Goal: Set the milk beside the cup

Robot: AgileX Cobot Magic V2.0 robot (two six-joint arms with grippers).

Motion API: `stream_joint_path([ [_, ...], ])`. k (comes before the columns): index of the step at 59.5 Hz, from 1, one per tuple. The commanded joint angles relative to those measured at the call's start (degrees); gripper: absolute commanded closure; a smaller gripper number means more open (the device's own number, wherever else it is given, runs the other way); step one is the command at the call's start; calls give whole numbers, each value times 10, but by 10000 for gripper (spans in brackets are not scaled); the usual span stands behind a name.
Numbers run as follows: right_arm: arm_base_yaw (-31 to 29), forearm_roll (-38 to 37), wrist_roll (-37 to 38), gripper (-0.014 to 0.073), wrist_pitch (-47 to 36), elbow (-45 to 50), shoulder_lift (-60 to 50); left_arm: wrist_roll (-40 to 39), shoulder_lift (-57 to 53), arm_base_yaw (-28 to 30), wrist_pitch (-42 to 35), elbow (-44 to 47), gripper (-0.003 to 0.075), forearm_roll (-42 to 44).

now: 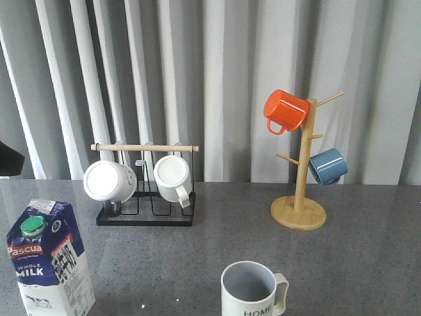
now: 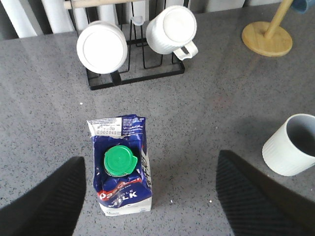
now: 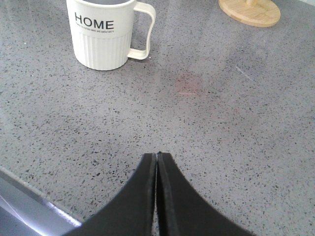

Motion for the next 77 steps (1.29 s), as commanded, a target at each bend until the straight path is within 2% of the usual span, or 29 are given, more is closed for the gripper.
stream_joint_path([
  [1,-2,-2,1,600,-31,-14,3,-1,22,-1,2,-29,181,-13],
  [12,-2,-1,1,600,-28,-14,3,-9,57,-1,21,-29,181,-9],
  [20,-2,-1,1,600,-27,-14,3,-29,63,-1,-1,-29,181,7],
  [48,-2,-1,1,600,-25,-14,3,-29,64,-1,-8,-29,181,30],
  [77,-2,-1,3,600,-25,-14,3,-29,120,-1,-9,-29,182,30],
])
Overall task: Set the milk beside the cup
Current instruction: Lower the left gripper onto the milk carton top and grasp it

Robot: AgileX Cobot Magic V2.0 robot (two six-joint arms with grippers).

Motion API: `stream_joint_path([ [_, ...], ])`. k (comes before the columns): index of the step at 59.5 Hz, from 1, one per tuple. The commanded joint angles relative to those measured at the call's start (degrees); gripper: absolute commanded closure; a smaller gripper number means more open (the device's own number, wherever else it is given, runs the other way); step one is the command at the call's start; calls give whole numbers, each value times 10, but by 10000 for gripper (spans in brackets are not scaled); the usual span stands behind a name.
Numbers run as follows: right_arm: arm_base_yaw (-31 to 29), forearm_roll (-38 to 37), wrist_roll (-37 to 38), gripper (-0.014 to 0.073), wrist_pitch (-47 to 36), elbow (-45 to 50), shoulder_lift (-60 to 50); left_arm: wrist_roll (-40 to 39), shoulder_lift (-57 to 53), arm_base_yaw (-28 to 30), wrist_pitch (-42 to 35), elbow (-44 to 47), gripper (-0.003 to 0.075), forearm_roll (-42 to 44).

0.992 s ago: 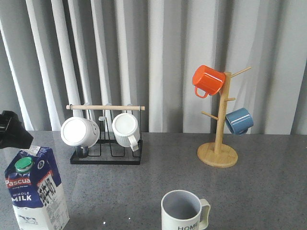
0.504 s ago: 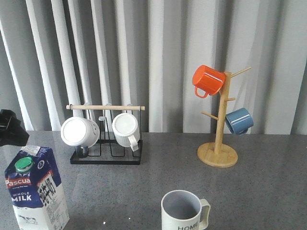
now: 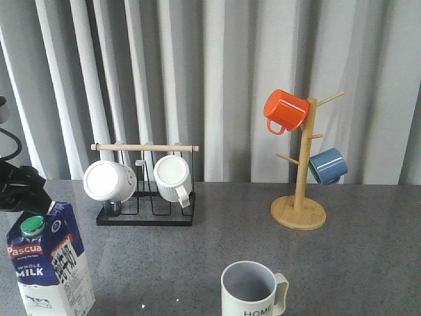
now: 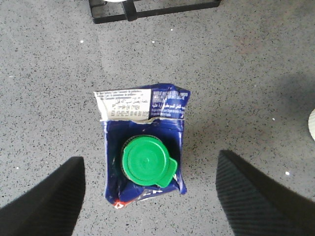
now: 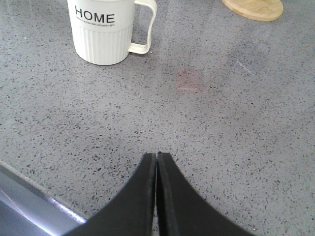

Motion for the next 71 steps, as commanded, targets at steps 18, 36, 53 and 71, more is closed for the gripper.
stream_joint_path([
  [18,-2,-1,1,600,-34,-14,3,-5,18,-1,-26,-15,182,-13],
  [36,-2,-1,1,600,-34,-14,3,-1,58,-1,-7,-14,182,-16],
  [53,-2,-2,1,600,-34,-14,3,-1,89,-1,-7,-14,201,-16],
  [71,-2,-2,1,600,-34,-14,3,-1,90,-1,-9,-14,442,-17],
])
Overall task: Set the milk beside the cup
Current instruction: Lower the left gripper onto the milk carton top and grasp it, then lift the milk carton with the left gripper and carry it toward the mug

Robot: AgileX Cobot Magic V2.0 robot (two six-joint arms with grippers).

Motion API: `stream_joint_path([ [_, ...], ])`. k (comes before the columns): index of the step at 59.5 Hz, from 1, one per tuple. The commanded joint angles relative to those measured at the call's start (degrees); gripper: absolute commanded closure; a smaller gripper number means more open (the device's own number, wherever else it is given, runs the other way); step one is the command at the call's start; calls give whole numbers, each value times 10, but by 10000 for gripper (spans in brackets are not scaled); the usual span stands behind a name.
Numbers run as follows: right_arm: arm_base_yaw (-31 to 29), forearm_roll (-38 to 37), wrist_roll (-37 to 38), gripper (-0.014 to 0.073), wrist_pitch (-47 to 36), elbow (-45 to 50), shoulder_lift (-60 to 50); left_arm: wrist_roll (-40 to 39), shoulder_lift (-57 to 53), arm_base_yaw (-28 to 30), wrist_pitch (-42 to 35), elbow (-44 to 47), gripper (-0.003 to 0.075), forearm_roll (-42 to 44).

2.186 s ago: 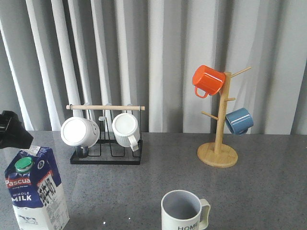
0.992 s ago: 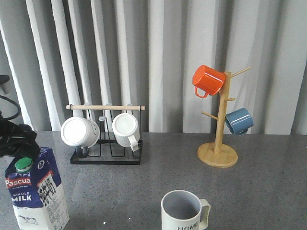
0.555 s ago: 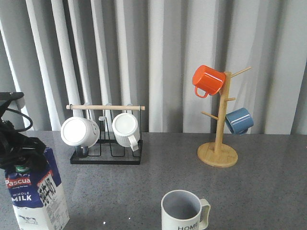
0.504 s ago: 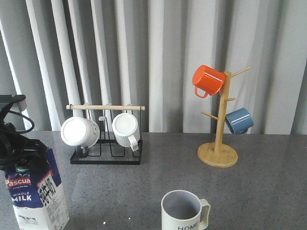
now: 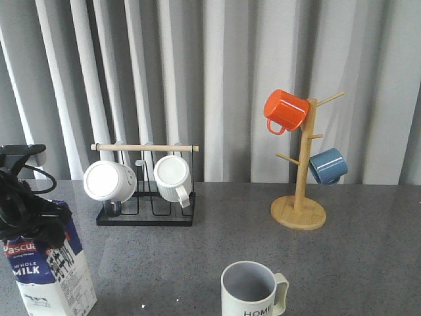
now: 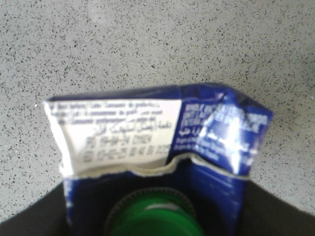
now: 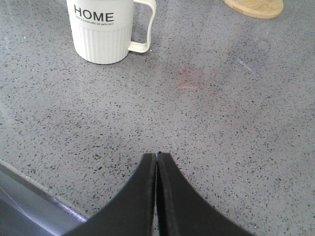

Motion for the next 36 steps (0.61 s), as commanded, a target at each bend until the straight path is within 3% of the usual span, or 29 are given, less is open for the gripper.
stream_joint_path([
  [1,-2,-2,-3,600,-36,-14,3,-2,-24,-1,-18,-14,460,-15],
  [7,-2,-2,-3,600,-36,-14,3,-2,-25,-1,-19,-17,575,-45],
  [17,-2,-2,-3,600,-36,-14,3,40,-26,-1,-8,-51,692,-156],
  [26,-2,-2,-3,600,-36,-14,3,75,-25,-18,-5,-110,727,-250],
  [36,-2,-2,-3,600,-36,-14,3,74,-23,-71,-29,-170,728,-228],
])
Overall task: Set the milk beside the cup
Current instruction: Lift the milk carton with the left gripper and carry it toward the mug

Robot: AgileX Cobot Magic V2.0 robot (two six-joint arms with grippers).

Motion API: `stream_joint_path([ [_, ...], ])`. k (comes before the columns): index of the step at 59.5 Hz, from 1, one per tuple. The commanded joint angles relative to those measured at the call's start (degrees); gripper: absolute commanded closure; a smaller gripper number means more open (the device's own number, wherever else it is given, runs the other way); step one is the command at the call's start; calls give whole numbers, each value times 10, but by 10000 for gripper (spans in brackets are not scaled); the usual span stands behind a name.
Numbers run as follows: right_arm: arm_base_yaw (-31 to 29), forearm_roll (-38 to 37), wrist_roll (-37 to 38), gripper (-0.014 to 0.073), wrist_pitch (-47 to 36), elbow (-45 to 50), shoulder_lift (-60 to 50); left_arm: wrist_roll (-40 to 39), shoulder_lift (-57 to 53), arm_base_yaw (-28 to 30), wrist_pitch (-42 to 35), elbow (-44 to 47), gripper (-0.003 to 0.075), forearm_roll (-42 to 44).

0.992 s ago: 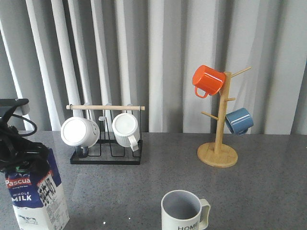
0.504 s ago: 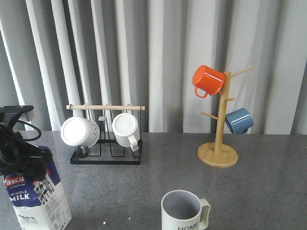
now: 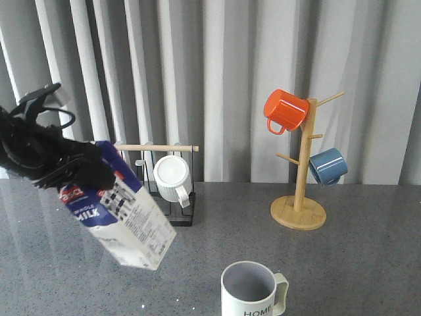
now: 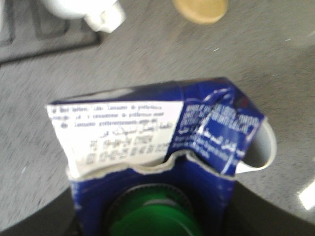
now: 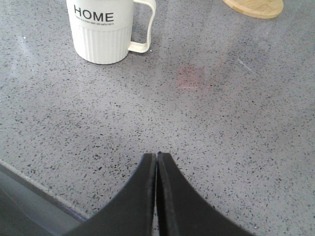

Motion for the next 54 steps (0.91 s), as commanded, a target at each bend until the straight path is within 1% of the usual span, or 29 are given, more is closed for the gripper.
stream_joint_path([
  [1,-2,-2,-3,600,-36,-14,3,4,-23,-35,-44,-42,728,-11],
  [8,-2,-2,-3,600,-34,-14,3,-14,-22,-66,-74,-46,728,37],
  [14,-2,-2,-3,600,-33,-14,3,-36,-5,-80,-67,-46,727,61],
  [23,-2,-2,-3,600,-31,-14,3,-37,32,-99,-46,-46,726,62],
  [32,-2,-2,-3,600,-31,-14,3,-62,58,-111,-55,-46,726,66],
  [54,-2,-2,-3,600,-30,-14,3,-69,89,-126,-52,-46,726,66],
])
